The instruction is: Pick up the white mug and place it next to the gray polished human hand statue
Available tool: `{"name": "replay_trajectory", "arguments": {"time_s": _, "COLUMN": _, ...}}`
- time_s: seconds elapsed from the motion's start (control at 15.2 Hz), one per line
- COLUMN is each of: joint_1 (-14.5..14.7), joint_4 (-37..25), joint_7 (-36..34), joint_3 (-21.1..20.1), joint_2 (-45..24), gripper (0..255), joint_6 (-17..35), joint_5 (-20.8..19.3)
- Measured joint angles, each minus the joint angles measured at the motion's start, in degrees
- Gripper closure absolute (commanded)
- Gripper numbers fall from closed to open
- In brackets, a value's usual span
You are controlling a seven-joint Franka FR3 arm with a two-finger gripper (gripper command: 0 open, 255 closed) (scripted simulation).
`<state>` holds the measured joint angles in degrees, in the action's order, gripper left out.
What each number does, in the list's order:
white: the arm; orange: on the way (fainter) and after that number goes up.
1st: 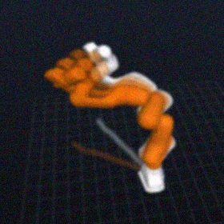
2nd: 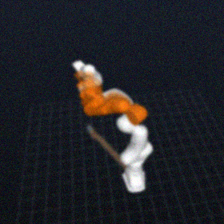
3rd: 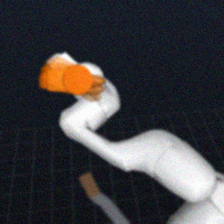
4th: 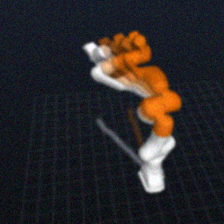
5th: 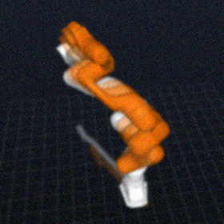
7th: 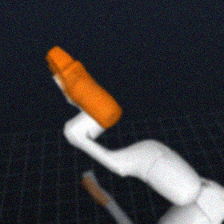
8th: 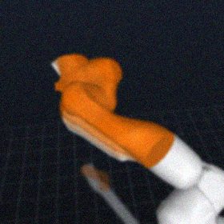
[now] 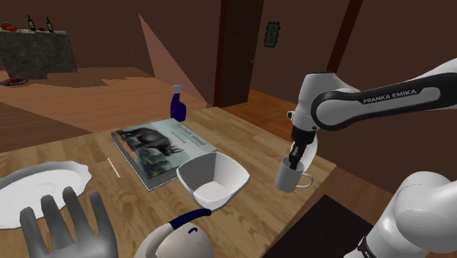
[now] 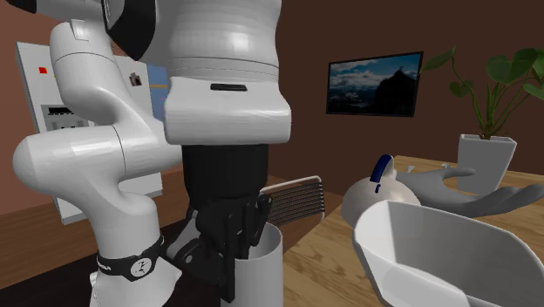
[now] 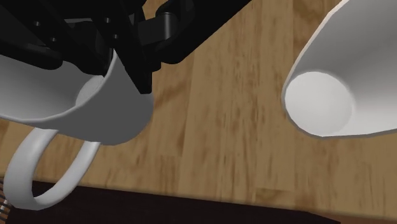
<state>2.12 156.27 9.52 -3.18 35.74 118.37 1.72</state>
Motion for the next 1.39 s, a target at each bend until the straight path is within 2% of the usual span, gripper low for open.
{"name": "replay_trajectory", "arguments": {"time_s": 1.39, "joint_1": -0.2, "joint_4": -13.8, "joint_7": 0.2, "joint_3": 0.6, "joint_2": 3.9, "gripper": 255, "joint_6": -17.7, "joint_5": -0.4}}
